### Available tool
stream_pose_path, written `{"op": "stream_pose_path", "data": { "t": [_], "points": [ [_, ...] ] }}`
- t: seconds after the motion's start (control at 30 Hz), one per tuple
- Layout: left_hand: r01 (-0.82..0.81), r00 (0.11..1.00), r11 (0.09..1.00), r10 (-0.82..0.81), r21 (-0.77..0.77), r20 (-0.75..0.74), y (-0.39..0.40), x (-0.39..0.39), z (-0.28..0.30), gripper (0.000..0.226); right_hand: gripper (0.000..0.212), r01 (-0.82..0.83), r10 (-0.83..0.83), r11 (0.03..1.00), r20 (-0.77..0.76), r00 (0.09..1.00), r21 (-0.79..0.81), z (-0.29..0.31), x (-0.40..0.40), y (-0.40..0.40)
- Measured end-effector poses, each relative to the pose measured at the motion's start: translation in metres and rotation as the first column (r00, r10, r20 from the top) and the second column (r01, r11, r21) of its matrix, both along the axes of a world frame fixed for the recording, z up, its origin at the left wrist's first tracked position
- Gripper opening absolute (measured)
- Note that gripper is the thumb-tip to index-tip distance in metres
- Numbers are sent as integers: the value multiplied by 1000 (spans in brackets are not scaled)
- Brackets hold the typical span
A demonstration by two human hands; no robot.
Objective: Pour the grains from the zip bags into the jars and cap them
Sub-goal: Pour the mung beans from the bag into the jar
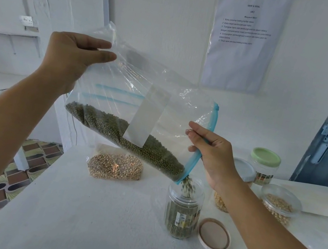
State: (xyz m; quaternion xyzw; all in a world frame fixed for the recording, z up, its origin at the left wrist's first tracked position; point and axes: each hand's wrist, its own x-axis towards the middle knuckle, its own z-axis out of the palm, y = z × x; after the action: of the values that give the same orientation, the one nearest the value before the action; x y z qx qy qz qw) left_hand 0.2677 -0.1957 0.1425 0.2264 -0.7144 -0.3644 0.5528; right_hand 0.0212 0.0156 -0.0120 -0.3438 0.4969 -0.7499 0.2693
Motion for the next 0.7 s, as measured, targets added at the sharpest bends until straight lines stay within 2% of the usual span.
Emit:
{"op": "stream_pose_path", "data": {
  "t": [0.13,0.7],
  "points": [
    [1,1000,1000,-1,-2,-3,2,1,-1,26,26,-1,1,1000,-2,1000,6,-1,1,0],
    [19,1000,1000,-19,2,-8,1,3,1,30,25,8,-8,1000,0,1000,17,2,4,0]
  ]
}}
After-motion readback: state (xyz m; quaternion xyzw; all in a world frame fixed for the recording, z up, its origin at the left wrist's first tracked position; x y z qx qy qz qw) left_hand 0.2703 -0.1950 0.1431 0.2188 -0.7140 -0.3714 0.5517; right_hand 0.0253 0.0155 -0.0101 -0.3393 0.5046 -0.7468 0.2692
